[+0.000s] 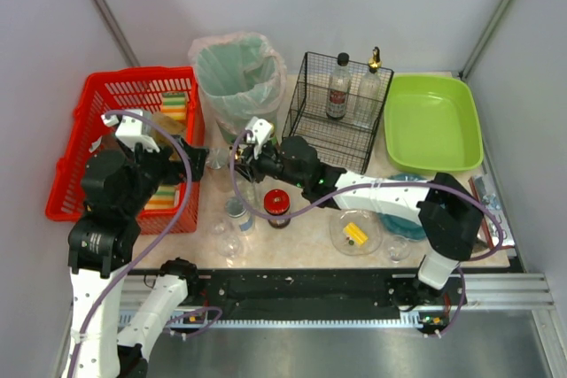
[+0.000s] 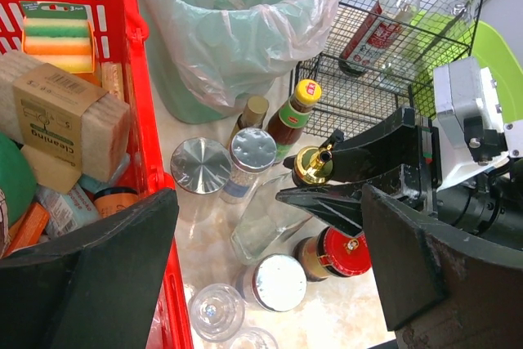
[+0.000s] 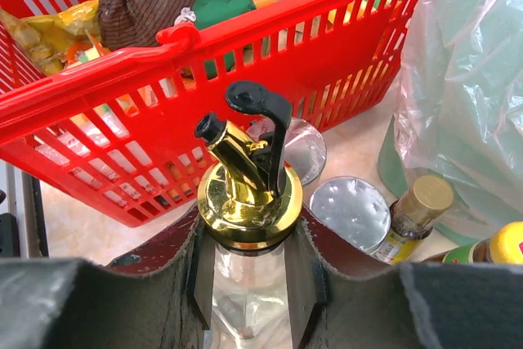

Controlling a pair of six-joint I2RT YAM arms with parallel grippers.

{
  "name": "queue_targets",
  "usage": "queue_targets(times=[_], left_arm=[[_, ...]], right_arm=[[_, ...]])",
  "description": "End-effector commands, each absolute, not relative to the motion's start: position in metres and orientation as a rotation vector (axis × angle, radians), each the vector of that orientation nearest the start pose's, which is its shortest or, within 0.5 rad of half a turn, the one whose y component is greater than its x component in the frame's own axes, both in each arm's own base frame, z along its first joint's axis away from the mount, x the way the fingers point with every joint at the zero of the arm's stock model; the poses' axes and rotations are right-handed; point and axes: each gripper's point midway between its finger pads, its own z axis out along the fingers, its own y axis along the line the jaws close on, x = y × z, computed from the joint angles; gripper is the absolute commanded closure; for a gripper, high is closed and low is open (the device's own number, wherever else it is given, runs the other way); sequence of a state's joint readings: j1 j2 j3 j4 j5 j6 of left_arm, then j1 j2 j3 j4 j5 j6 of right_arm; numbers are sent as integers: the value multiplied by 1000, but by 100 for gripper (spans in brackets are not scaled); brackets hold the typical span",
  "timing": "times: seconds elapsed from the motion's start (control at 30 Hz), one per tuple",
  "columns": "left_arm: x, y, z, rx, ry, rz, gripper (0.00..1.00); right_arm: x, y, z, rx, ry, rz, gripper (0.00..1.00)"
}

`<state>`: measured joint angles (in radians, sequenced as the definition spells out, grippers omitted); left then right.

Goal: Clear the kitchen counter

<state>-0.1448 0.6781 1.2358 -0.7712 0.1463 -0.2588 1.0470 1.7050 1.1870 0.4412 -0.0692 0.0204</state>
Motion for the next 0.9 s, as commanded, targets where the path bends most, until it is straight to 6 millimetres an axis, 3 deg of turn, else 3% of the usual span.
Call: queue_targets(times=[0.0,0.23,0.4,0.63,0.87], left_arm=[[214,-71,379,37,1755,-432,3],[215,-73,379,42,1755,-441,3],[214,-74,379,47,1754,-448,3],[215,-76,377,48,1759,-458,3],[217,-78,377,50,1764,-474,3]], right_arm=[[257,485,281,-840,1386,862,100],[259,470,324,-792,1296,804,100],[260,448,373,-699,1218,783,100],[235,418,451,-651,1108,859,100],[215,393,501,-702,1077,857,100]])
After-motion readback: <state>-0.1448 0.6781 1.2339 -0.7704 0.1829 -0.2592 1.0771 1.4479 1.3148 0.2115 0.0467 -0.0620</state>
